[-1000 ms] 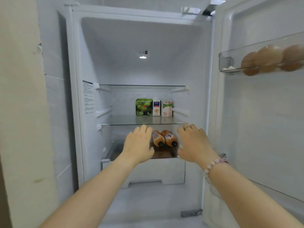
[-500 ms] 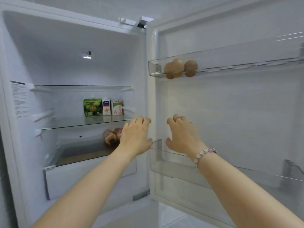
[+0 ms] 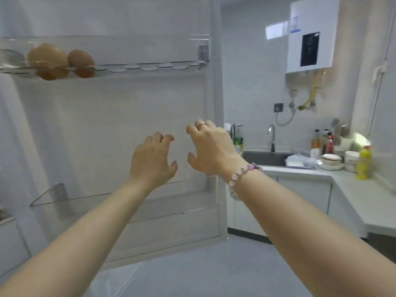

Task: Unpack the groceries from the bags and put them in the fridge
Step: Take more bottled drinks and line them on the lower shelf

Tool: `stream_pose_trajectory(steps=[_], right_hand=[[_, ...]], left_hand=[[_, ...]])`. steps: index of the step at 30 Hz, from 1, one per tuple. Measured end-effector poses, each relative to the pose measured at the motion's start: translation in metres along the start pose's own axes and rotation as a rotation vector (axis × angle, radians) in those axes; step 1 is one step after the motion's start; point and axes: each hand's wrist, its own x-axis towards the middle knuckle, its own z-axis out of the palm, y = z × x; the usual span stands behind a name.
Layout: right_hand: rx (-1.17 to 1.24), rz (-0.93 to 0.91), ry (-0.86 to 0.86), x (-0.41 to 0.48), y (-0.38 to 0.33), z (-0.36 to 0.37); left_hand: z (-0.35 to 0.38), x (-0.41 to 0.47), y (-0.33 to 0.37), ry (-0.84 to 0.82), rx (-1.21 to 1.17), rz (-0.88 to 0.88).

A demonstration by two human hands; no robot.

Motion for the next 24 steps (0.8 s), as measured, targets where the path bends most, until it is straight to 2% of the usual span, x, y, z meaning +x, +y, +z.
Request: stream_pose_trajectory(steps=[8, 16, 24], right_hand=[[-0.283, 0.42, -0.153, -0.104, 0.121, -0.055], [-0.512, 0.676, -0.327, -0.23, 0.206, -0.112], [-0.653, 0.92, -0.309, -0.337, 0.295, -0.176]], left_hand=[[0.016, 0.036, 0.15, 0.061, -0.363, 0.237], [0.044, 0.016, 0.311, -0.064, -0.618, 0.451], [0.037, 0.013, 0.47, -0.057, -0.707, 0.694]])
